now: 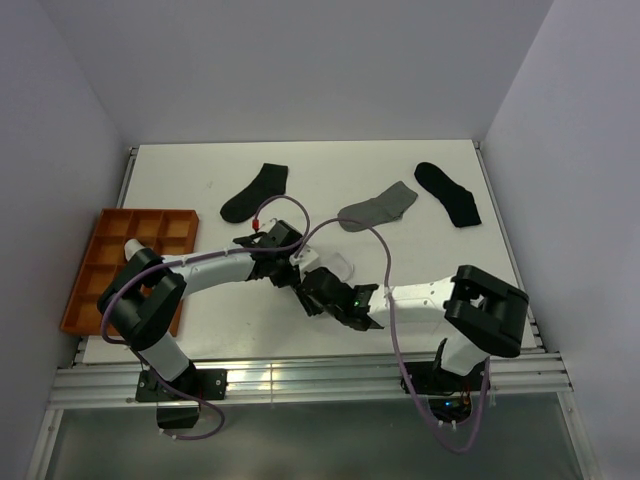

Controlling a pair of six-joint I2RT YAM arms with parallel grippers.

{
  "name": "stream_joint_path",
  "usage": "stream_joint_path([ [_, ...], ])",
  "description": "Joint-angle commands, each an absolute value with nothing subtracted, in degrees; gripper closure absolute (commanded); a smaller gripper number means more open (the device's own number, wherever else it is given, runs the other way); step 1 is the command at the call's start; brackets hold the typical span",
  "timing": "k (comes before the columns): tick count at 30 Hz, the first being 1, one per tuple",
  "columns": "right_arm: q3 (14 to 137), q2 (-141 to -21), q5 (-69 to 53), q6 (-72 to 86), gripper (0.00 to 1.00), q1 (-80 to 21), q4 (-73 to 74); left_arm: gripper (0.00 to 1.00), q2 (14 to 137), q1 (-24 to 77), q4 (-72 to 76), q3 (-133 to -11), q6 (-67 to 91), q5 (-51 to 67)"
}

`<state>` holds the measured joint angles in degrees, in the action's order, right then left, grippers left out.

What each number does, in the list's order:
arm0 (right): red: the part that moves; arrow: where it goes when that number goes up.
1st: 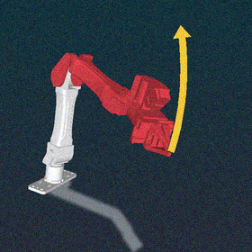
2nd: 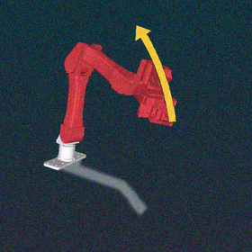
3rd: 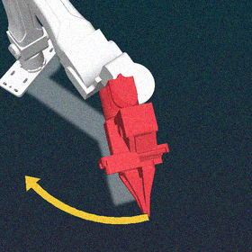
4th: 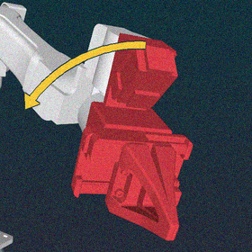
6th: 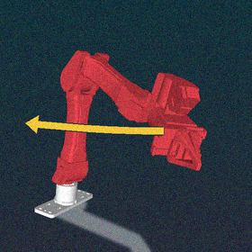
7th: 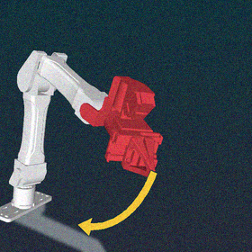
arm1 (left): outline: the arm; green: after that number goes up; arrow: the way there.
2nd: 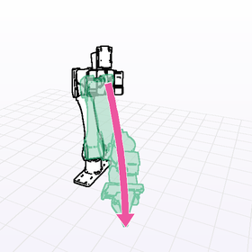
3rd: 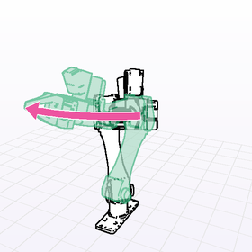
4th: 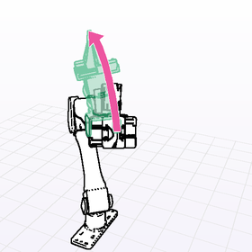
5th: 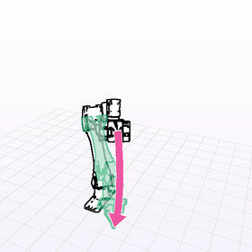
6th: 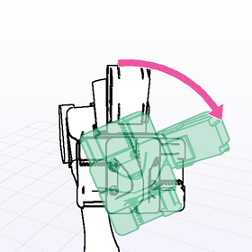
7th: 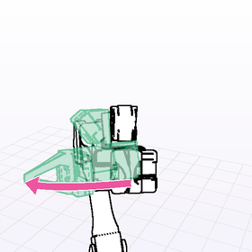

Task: Roll the socks
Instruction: Roll the sock at the center of the board.

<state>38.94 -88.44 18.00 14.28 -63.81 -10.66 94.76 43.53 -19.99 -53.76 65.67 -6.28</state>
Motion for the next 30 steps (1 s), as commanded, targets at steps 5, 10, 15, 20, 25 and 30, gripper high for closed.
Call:
stream_joint_path([
  [5, 44.8, -95.5, 26.4, 11.5, 0.53, -66.0, -8.7, 0.71, 95.1, 43.4, -23.6, -52.7, 64.9, -6.7],
  [10, 46.8, -100.6, 27.6, 12.4, 0.59, -67.3, -5.5, 0.71, 91.8, 41.1, -24.9, -49.0, 65.1, -7.2],
  [15, 48.6, -103.6, 26.3, 11.6, 0.62, -67.5, -2.7, 0.71, 85.5, 38.4, -24.2, -42.0, 66.0, -6.0],
  [20, 49.5, -104.9, 23.1, 10.1, 0.78, -68.2, -1.7, 0.69, 83.8, 37.8, -22.0, -39.2, 67.6, -4.3],
  [25, 49.5, -104.9, 17.1, 11.2, 1.0, -67.9, -1.1, 0.47, 81.1, 37.6, -18.7, -38.6, 69.7, -4.9],
  [30, 46.5, -101.3, 9.9, 12.7, 1.0, -65.7, -3.7, 0.35, 77.1, 36.3, -18.2, -38.8, 71.0, -6.5],
])
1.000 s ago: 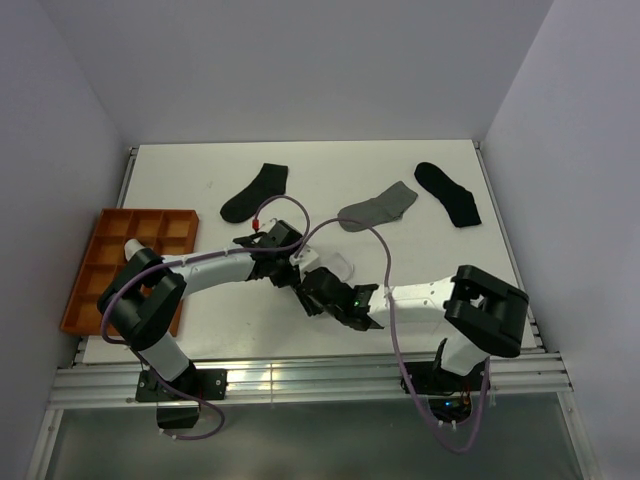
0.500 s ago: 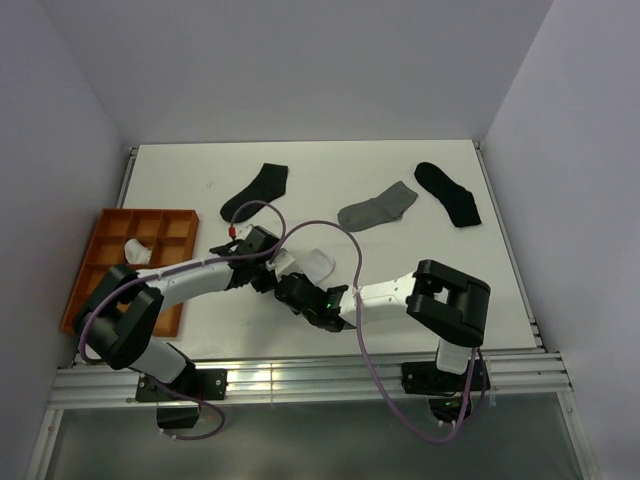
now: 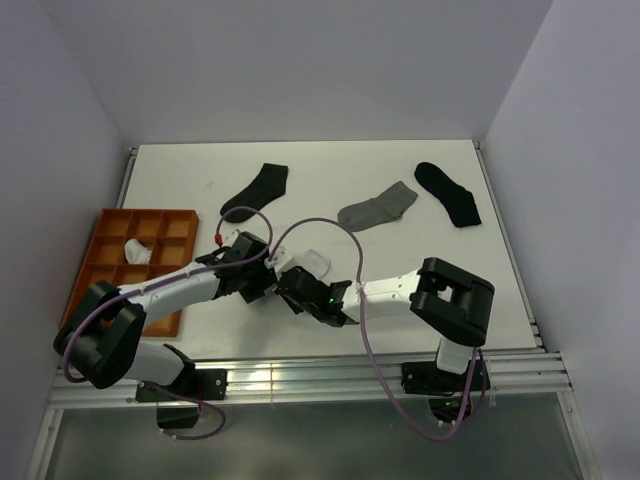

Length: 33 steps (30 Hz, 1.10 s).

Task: Roll the socks
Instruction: Roll the sock at the center of the board.

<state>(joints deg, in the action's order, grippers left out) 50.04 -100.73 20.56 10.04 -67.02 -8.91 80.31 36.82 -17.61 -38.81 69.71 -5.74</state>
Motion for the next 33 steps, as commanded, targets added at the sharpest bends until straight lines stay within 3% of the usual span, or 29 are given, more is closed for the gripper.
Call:
stream_joint_path([
  [1, 45.2, -99.7, 5.5, 13.3, 1.0, -65.0, -4.5, 0.32, 75.6, 35.8, -18.2, -38.7, 71.3, -7.4],
  [5, 42.9, -97.0, -4.2, 14.7, 1.0, -60.1, -6.9, 0.25, 70.9, 35.1, -16.5, -36.8, 72.8, -9.6],
  [16, 41.2, -103.3, -35.7, 23.5, 1.0, -41.2, -10.9, 0.24, 64.4, 35.3, -4.9, -28.1, 72.0, -6.7],
  [22, 38.1, -108.8, -49.5, 35.3, 1.0, -32.8, -22.7, 0.25, 66.2, 37.8, -0.5, -27.2, 70.8, -5.2],
  [33, 38.9, -113.4, -50.3, 38.3, 1.0, -30.4, -23.5, 0.28, 75.1, 41.0, 5.4, -30.1, 68.6, -4.5],
])
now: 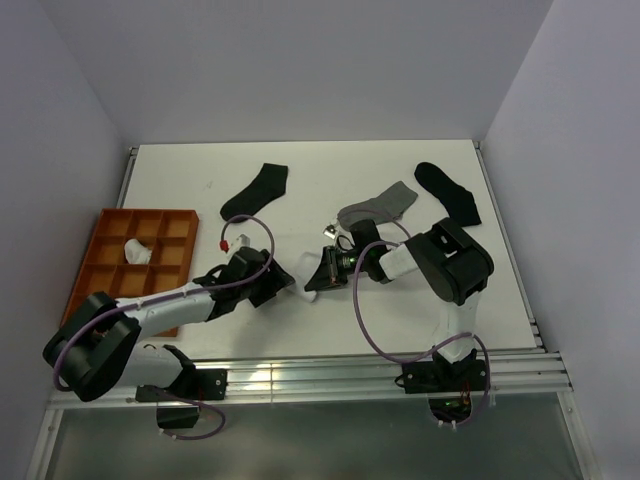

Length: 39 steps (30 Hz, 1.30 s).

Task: Roll the socks
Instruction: Roll the sock at the center of the board.

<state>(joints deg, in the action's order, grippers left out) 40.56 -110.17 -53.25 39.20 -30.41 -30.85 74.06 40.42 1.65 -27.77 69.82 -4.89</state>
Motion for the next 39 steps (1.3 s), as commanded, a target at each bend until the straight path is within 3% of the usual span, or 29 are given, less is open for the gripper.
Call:
stream_joint_path([
  [1, 39.6, -113.8, -50.0, 37.9, 1.0, -30.4, -22.9, 0.29, 76.1, 41.0, 5.8, -30.3, 68.4, -4.5],
  [22, 42.6, -115.4, -49.6, 37.1, 1.0, -30.2, -18.3, 0.3, 79.2, 41.7, 8.8, -29.9, 68.2, -5.8],
  [35, 43.4, -114.8, -48.3, 34.5, 1.0, -30.7, -15.6, 0.38, 89.7, 41.7, -4.8, -35.9, 70.3, -6.5],
  [39, 43.1, -111.5, -45.4, 32.5, 1.0, -30.8, -14.0, 0.46, 93.9, 41.7, -8.7, -38.6, 70.1, -5.9],
])
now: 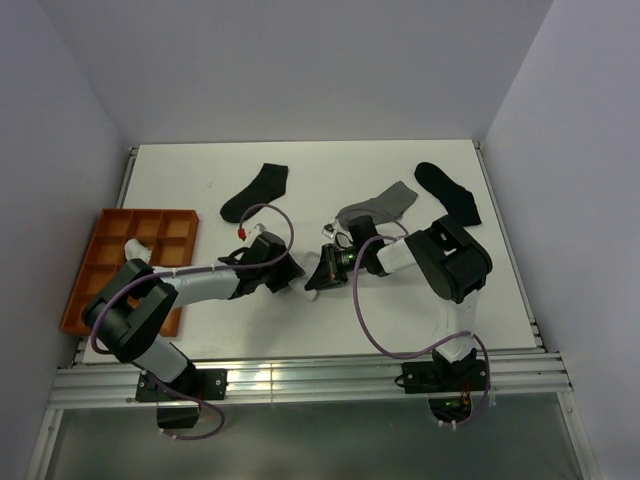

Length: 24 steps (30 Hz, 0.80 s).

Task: Roll the socks
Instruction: Roll the sock at the center of the board.

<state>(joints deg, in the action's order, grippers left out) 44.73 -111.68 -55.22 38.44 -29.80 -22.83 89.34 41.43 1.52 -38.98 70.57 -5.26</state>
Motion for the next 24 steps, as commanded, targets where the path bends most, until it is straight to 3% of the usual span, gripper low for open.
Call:
stream_joint_path([
  [1, 43.0, -110.7, -44.2, 32.3, 0.99, -30.8, -13.5, 0.5, 94.5, 41.8, -9.1, -38.8, 70.0, -5.6],
  [5, 42.9, -106.7, -40.3, 30.2, 0.95, -31.5, -11.7, 0.61, 96.4, 42.2, -14.5, -41.6, 69.7, -5.9],
  [7, 42.8, -103.5, -38.1, 28.7, 0.89, -32.5, -10.9, 0.7, 96.9, 42.4, -16.8, -42.7, 69.2, -6.5],
  [12, 40.3, -91.8, -24.0, 24.2, 0.68, -37.2, -10.5, 0.71, 96.7, 42.7, -24.2, -47.2, 67.4, -8.5],
  [15, 37.3, -84.2, -12.4, 21.5, 0.61, -40.3, -12.1, 0.71, 97.2, 42.7, -26.4, -49.1, 66.4, -8.4],
  [20, 33.7, -76.3, 2.1, 15.9, 0.55, -49.8, -15.4, 0.72, 98.6, 42.7, -28.2, -51.5, 65.1, -7.7],
  [24, 34.3, -77.2, 10.3, 12.9, 0.52, -55.4, -15.8, 0.72, 98.8, 42.7, -28.7, -52.3, 64.7, -7.1],
])
